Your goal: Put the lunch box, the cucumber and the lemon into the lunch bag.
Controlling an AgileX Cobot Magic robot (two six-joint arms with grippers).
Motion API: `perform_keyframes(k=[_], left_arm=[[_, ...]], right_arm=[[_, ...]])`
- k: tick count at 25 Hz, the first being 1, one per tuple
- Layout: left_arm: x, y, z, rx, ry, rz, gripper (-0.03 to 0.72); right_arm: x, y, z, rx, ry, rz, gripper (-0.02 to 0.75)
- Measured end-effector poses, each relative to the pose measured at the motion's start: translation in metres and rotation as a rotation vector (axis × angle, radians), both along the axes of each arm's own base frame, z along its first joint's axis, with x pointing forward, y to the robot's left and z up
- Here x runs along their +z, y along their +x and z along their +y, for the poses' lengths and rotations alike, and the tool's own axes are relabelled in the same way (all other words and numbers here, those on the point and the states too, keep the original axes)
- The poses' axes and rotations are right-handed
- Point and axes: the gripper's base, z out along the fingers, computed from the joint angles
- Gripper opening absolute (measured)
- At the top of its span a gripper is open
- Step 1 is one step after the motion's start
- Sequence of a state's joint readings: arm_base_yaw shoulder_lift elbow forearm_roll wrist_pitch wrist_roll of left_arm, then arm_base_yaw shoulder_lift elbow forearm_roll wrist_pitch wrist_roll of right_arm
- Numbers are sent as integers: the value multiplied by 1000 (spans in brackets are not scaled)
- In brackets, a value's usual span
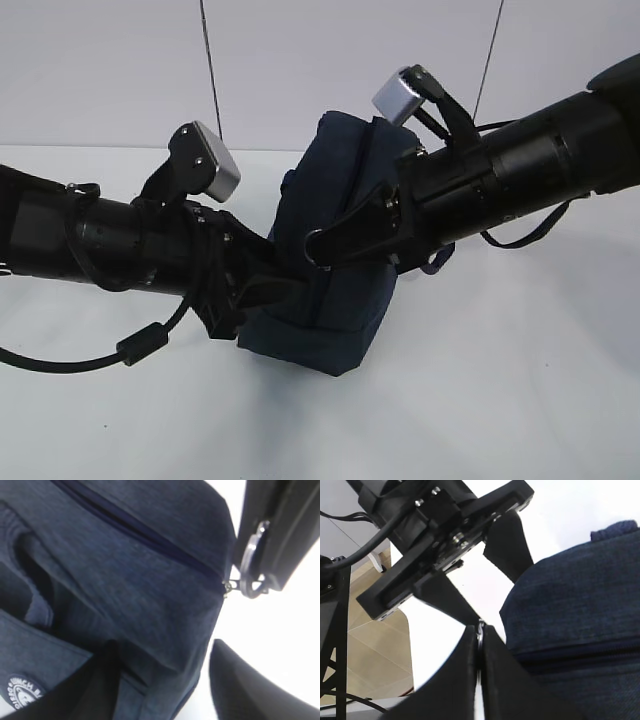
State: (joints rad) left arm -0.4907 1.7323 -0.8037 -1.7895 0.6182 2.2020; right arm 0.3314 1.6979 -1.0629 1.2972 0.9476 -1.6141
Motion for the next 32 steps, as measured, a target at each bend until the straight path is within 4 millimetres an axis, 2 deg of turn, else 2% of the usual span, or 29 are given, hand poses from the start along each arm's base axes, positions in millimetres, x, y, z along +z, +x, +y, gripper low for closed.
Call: perform_keyframes(k=[4, 5, 7, 13, 21, 32], left_arm=[[0, 0, 0, -3, -4, 1, 102], [1, -1, -1, -7, -8, 1, 62], [1, -1, -1, -11, -11, 1, 30], [1, -1, -1, -15, -15, 1, 17], [1, -1, -1, -10, -20, 7, 17], [2, -1, -1, -7, -24, 13, 15]], right_arm=[[0, 0, 0, 0, 1, 3, 20], [0, 0, 0, -1, 1, 5, 20], [0, 0, 0, -1, 1, 5, 20], [2, 2, 0, -6, 2, -7, 20], [14, 14, 0, -28, -47, -100, 20], [11, 23, -5, -98, -130, -147, 20]])
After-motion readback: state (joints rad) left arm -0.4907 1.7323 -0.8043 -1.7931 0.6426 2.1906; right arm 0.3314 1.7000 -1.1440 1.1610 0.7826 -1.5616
